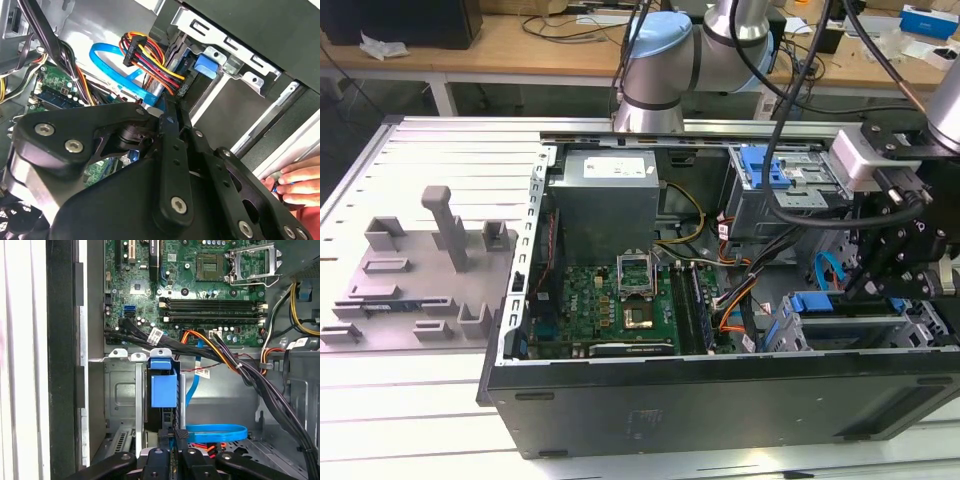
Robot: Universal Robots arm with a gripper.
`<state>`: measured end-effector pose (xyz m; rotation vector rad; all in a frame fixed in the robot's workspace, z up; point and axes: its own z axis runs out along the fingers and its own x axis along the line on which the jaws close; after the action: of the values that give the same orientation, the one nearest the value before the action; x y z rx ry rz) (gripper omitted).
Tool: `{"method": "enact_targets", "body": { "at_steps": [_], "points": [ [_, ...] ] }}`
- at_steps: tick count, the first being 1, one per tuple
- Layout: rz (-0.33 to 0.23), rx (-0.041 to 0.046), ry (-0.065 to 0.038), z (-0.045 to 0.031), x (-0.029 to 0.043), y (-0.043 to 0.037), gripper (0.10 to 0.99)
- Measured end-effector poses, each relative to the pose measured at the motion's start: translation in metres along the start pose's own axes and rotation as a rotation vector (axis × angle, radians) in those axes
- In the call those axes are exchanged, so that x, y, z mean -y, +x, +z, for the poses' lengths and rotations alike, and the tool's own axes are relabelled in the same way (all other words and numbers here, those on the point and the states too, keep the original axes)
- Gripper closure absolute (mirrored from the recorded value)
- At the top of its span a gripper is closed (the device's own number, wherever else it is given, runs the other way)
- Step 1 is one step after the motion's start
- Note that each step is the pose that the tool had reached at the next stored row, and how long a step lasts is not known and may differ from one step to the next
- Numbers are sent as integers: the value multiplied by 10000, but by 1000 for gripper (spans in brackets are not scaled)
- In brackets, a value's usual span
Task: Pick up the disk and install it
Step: 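Insert the second disk wire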
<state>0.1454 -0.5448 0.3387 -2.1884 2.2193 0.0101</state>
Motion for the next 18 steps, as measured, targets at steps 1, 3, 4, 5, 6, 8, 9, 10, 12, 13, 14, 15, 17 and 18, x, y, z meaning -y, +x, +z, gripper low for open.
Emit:
{"method": "enact_targets", "body": {
  "at_steps": [1, 3, 4, 5, 6, 8, 9, 10, 12, 13, 14, 15, 17, 18],
  "points": [
    [0, 1, 0, 2, 0, 0, 925],
    [-1, 23, 0, -48, 0, -1, 914],
    [-1, 6, 1, -117, 1, -3, 859],
    [0, 11, 1, -190, 2, -5, 788],
    [0, 9, 4, -250, 2, -11, 788],
    [-1, 9, 16, -359, 4, -26, 788],
    [-1, 10, 22, -387, 4, -34, 804],
    [-1, 7, 26, -406, 4, -40, 871],
    [0, 2, 29, -413, 3, -58, 980],
    [0, 1, 30, -414, 3, -58, 980],
    [0, 2, 30, -413, 3, -58, 980],
    [-1, 1, 31, -414, 3, -59, 980],
    [0, 1, 33, -413, 2, -59, 980],
    [0, 1, 37, -413, 2, -59, 980]
  ]
}}
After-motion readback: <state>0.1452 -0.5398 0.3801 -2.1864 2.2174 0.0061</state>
